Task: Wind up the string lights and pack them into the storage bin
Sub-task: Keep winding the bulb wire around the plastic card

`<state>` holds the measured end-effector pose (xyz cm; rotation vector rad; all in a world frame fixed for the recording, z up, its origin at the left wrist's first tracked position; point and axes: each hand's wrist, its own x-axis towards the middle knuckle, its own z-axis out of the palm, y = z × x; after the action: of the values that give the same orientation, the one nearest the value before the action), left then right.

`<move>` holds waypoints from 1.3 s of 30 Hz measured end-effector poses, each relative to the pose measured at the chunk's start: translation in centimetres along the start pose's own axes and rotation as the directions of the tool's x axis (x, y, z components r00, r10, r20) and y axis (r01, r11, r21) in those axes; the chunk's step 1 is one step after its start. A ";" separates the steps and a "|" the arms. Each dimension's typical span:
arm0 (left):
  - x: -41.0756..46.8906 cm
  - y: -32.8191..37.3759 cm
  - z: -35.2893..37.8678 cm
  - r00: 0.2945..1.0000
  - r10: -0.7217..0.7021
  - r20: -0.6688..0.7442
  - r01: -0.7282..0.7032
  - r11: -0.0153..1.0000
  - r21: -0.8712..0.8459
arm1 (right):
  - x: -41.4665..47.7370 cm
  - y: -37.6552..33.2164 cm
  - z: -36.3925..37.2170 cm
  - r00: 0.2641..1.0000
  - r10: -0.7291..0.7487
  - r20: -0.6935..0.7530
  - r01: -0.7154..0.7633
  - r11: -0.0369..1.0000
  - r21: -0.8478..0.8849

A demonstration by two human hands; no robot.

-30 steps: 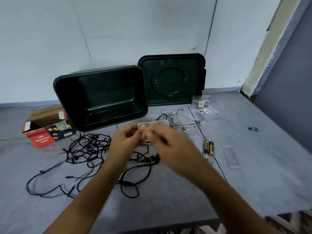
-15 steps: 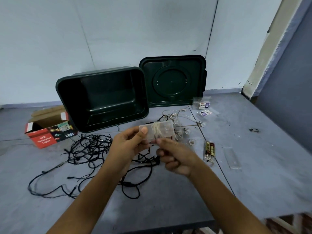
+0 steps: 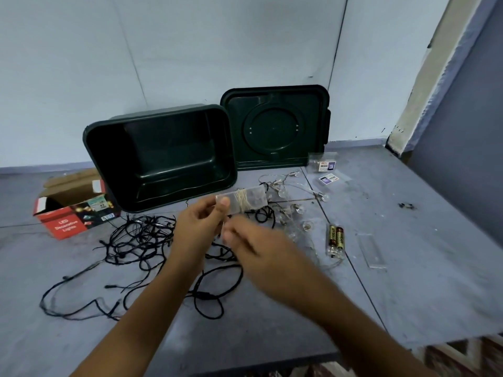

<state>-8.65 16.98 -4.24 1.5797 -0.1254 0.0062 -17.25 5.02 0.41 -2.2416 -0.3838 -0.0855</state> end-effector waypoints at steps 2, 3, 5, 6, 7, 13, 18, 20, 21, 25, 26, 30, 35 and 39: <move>-0.4 -0.2 0.0 0.998 -0.002 0.068 0.001 1.000 0.015 | 2.1 0.0 -2.2 0.999 -0.019 -0.044 0.016 0.997 -0.073; -0.6 -0.1 0.1 0.997 -0.010 0.083 0.009 1.000 0.013 | 3.3 0.3 -3.1 0.996 -0.013 -0.084 0.005 0.995 -0.100; -1.1 0.0 0.1 0.994 -0.026 0.106 0.028 1.000 -0.011 | 5.3 1.6 -4.7 0.985 0.024 -0.171 -0.048 0.989 -0.141; -1.4 0.1 0.1 0.992 -0.029 0.123 0.033 0.999 -0.026 | 6.2 2.5 -5.3 0.979 0.060 -0.197 -0.090 0.985 -0.147; -1.6 0.2 0.1 0.989 -0.028 0.144 0.034 0.999 -0.040 | 6.7 3.6 -5.8 0.973 0.113 -0.203 -0.138 0.984 -0.113; -1.9 0.9 0.0 0.986 -0.055 0.159 0.083 0.981 -0.174 | 5.9 8.5 -2.9 0.908 0.366 0.203 -0.409 0.666 0.625; -1.2 0.4 -0.2 0.991 -0.091 0.095 0.109 0.969 -0.220 | 2.1 6.7 3.6 0.876 0.468 0.114 -0.354 0.466 0.811; -0.9 0.2 -0.1 0.994 -0.091 0.064 0.103 0.972 -0.212 | 0.6 5.4 5.1 0.862 0.506 0.014 -0.326 0.534 0.780; -0.7 0.2 0.0 0.995 -0.090 0.048 0.098 0.974 -0.206 | -0.1 4.6 5.6 0.866 0.499 -0.023 -0.325 0.598 0.733; 0.2 -0.2 0.1 0.995 -0.095 -0.023 0.090 0.983 -0.163 | -2.0 2.4 5.1 0.969 0.218 -0.117 -0.178 0.943 0.281; 0.2 -0.4 0.1 0.996 -0.086 -0.027 0.082 0.987 -0.135 | -2.0 1.9 4.4 0.984 0.139 -0.115 -0.121 0.980 0.157; -0.1 -1.0 0.0 0.996 -0.048 0.073 0.049 0.999 -0.008 | 0.5 1.0 -0.3 0.990 0.019 -0.141 -0.032 0.995 -0.091; -1.2 -1.0 0.2 0.987 -0.064 0.150 0.066 0.998 -0.011 | 5.7 4.1 -5.1 0.966 0.168 -0.197 -0.160 0.986 0.056; -1.4 -0.3 0.4 0.983 -0.061 0.173 0.076 0.994 -0.081 | 7.1 8.5 -4.2 0.905 0.415 0.090 -0.397 0.751 0.528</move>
<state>-10.08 16.69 -4.65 1.4946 -0.2022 -0.1861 -7.60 -1.57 -1.79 -1.7085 0.1091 0.1974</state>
